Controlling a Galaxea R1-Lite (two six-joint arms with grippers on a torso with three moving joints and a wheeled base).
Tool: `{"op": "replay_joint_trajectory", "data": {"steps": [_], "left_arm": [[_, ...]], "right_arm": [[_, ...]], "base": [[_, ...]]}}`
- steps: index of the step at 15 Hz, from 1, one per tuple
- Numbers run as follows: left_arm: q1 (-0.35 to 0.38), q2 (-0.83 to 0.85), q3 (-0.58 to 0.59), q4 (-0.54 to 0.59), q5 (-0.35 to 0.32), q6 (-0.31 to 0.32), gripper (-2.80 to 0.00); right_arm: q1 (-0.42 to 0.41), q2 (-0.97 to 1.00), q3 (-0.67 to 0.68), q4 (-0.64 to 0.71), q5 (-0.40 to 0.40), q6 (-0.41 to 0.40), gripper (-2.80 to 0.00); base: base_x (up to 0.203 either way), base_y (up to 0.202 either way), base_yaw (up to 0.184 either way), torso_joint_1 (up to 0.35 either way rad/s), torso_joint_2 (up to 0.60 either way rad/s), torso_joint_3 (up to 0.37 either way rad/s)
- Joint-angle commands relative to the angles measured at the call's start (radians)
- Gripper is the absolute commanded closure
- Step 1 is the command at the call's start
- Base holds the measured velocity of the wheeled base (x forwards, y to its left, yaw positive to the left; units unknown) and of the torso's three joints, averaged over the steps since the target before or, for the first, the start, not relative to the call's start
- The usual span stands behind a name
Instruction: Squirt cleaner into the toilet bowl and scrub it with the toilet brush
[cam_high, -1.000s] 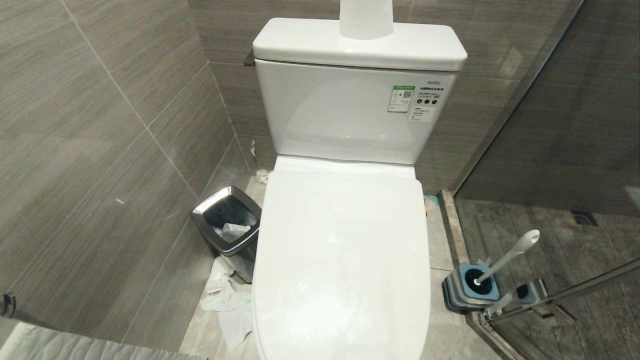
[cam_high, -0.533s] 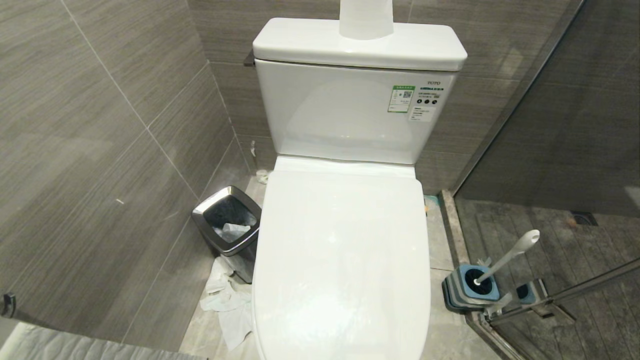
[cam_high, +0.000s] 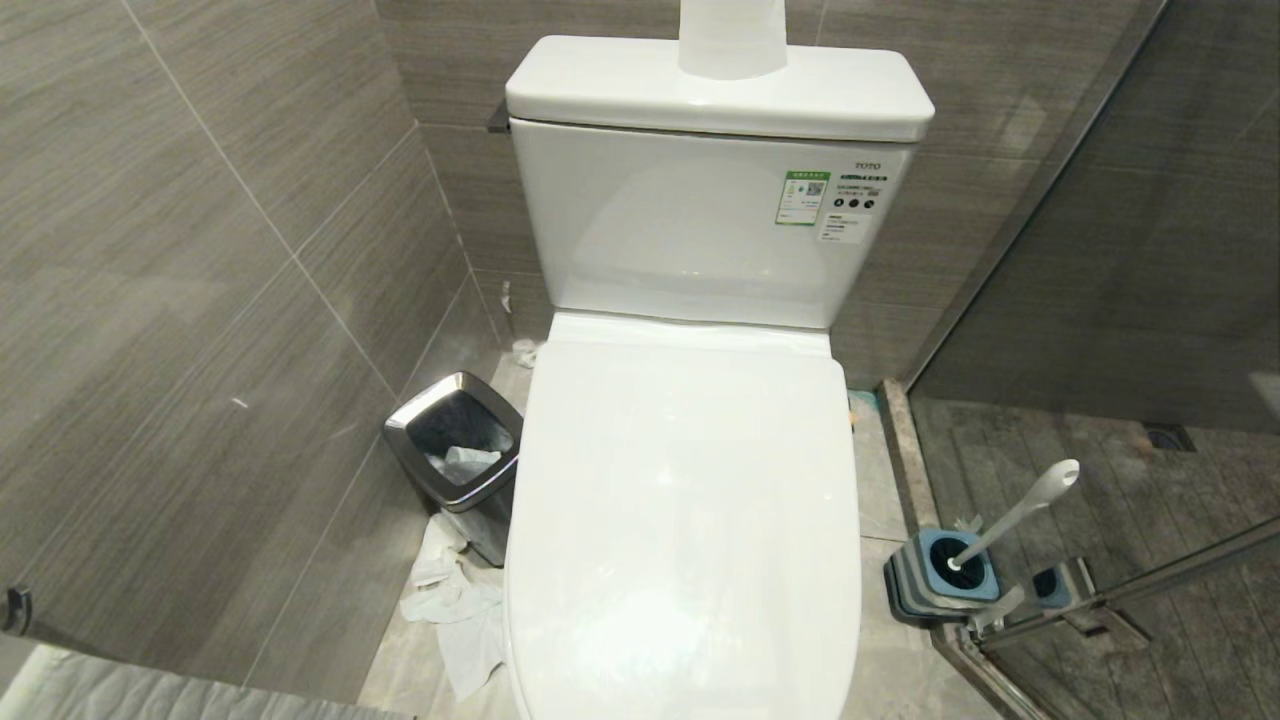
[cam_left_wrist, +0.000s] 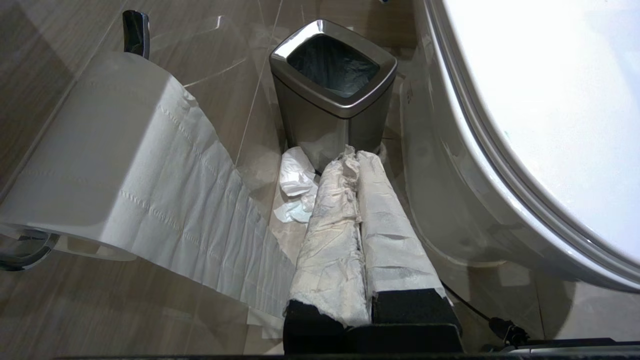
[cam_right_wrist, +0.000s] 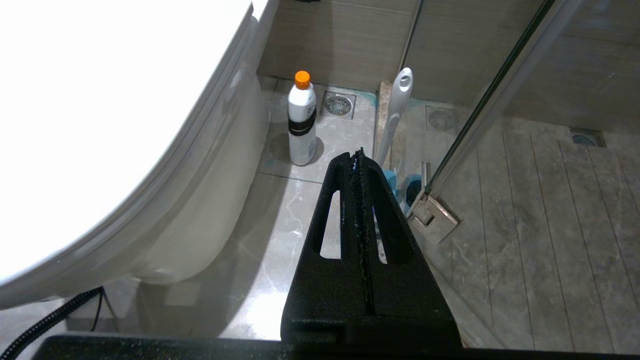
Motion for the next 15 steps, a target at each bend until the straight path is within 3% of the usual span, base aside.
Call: {"op": "replay_joint_trajectory", "data": {"steps": [1, 15], "left_arm": [[0.001, 0.002, 0.002, 0.000, 0.000, 0.001, 0.00], [0.001, 0.002, 0.002, 0.000, 0.000, 0.001, 0.00]], "right_arm": [[0.000, 0.000, 0.025, -0.001, 0.000, -0.001, 0.00], [0.000, 0.000, 0.026, -0.001, 0.000, 0.000, 0.00]], "base": [[0.000, 0.000, 0.000, 0.000, 0.00, 0.000], [0.000, 0.000, 0.000, 0.000, 0.00, 0.000]]}}
